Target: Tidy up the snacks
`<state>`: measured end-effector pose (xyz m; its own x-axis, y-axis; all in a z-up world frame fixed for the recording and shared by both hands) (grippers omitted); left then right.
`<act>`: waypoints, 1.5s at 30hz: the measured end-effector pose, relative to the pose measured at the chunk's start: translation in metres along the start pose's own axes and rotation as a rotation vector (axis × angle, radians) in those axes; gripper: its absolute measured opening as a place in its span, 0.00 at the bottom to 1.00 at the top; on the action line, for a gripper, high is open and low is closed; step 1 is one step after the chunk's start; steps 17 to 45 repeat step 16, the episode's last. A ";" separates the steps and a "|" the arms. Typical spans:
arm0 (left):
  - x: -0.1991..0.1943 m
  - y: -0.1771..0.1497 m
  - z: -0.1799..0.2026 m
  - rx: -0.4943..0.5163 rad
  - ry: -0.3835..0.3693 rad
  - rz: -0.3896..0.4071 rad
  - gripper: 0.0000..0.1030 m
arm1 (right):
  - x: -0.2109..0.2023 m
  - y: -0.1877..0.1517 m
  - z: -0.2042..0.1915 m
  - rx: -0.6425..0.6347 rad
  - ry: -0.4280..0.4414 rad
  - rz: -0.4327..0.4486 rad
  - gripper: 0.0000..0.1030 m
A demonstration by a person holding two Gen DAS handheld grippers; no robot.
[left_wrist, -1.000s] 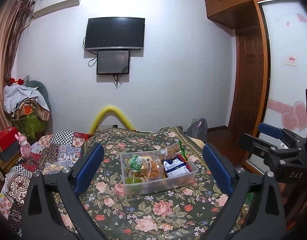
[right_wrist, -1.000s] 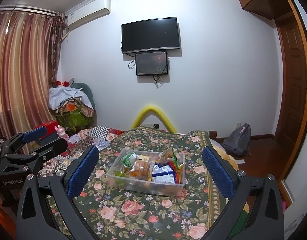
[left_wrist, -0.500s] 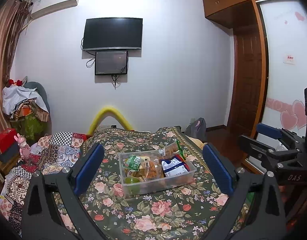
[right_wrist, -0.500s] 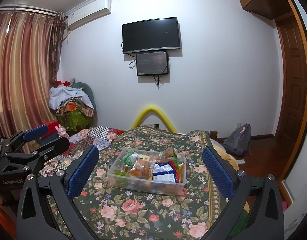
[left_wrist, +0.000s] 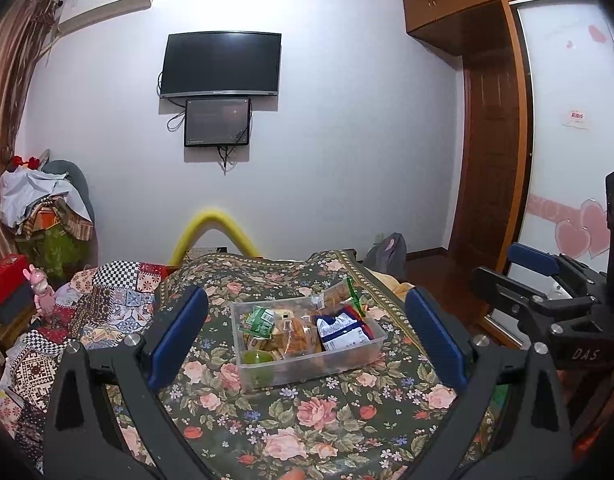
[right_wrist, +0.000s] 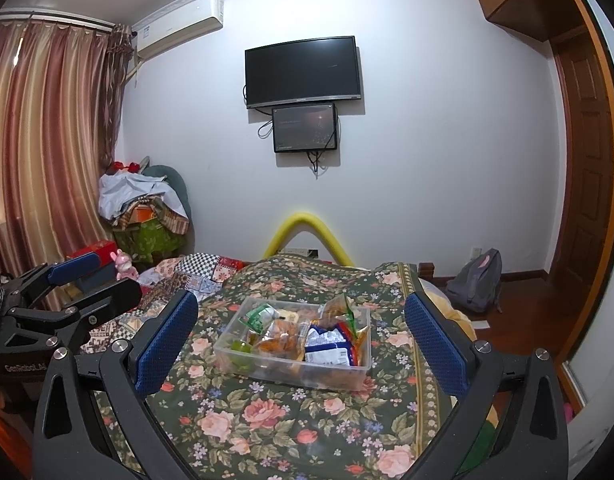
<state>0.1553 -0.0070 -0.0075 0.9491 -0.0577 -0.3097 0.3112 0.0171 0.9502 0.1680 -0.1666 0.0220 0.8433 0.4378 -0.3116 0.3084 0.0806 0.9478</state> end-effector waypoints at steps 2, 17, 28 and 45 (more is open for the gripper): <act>0.000 0.000 0.000 -0.001 -0.004 -0.002 0.97 | 0.000 0.000 0.000 0.001 -0.001 0.000 1.00; 0.001 -0.003 0.003 0.012 -0.008 -0.012 0.97 | 0.003 -0.003 0.000 0.002 -0.002 -0.008 1.00; 0.001 -0.003 0.003 0.012 -0.008 -0.012 0.97 | 0.003 -0.003 0.000 0.002 -0.002 -0.008 1.00; 0.001 -0.003 0.003 0.012 -0.008 -0.012 0.97 | 0.003 -0.003 0.000 0.002 -0.002 -0.008 1.00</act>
Point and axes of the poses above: each gripper's, at about its wrist camera, not at the fingertips, and x roughly the way its jaws point, z to its right, y to its top, the point moved 10 cm from there along x, roughly the way its jaws point, and after that the axes turned 1 degree about -z, right-handed, at the moved point
